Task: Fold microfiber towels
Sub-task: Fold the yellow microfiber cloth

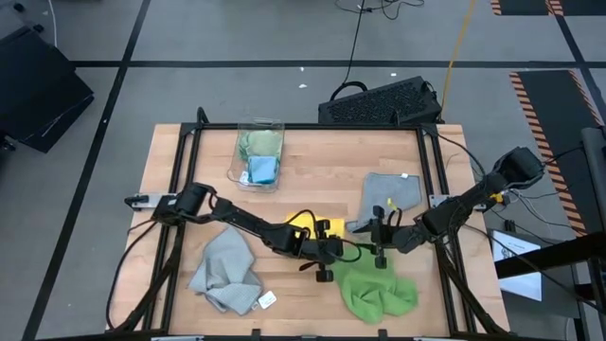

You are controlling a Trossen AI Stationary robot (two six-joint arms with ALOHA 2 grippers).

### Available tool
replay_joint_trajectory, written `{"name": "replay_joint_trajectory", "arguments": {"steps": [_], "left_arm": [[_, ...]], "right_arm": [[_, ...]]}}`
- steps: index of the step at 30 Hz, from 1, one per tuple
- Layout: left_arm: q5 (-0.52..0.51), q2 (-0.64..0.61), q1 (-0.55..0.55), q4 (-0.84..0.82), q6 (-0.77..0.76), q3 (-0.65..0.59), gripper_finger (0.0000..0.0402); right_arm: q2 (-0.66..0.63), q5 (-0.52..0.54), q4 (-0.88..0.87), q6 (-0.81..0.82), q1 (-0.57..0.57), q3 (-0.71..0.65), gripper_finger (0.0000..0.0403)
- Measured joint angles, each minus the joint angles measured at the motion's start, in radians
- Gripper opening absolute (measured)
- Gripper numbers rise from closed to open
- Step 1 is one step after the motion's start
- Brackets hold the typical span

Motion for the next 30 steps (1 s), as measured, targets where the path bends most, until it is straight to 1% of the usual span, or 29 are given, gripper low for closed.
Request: {"name": "replay_joint_trajectory", "arguments": {"steps": [2, 4, 7, 9, 12, 19, 22, 26, 30], "left_arm": [[-0.003, -0.017, -0.005, -0.016, 0.001, 0.0, 0.0019], [-0.005, -0.026, -0.007, -0.026, 0.001, 0.0, 0.0011], [-0.021, -0.034, -0.007, -0.042, -0.004, 0.001, 0.001], [-0.032, -0.034, -0.002, -0.048, -0.019, 0.001, 0.0019], [-0.042, -0.035, 0.007, -0.08, -0.037, 0.001, 0.0032], [-0.028, -0.035, 0.014, -0.076, -0.056, 0.001, 0.0028], [-0.023, -0.035, 0.014, -0.074, -0.074, 0.001, 0.0034], [-0.022, -0.035, 0.014, -0.078, -0.099, 0.001, 0.0054], [-0.023, -0.035, 0.014, -0.093, -0.119, 0.001, 0.0063]], "right_arm": [[0.041, -0.009, 0.053, -0.045, -0.01, 0.0, 0.0178], [0.084, -0.045, 0.099, -0.065, -0.022, 0.0, 0.019], [0.142, -0.123, 0.161, -0.024, -0.024, 0.0, 0.0195], [0.174, -0.192, 0.189, 0.024, -0.016, 0.0, 0.0188], [0.238, -0.231, 0.249, 0.097, 0.007, 0.0, 0.0163], [0.436, -0.228, 0.375, 0.194, 0.045, 0.0, 0.0084], [0.489, -0.223, 0.398, 0.236, 0.056, 0.004, 0.0055], [0.518, -0.266, 0.371, 0.265, 0.074, 0.003, 0.0026], [0.512, -0.334, 0.311, 0.291, 0.097, 0.003, 0.0011]]}}
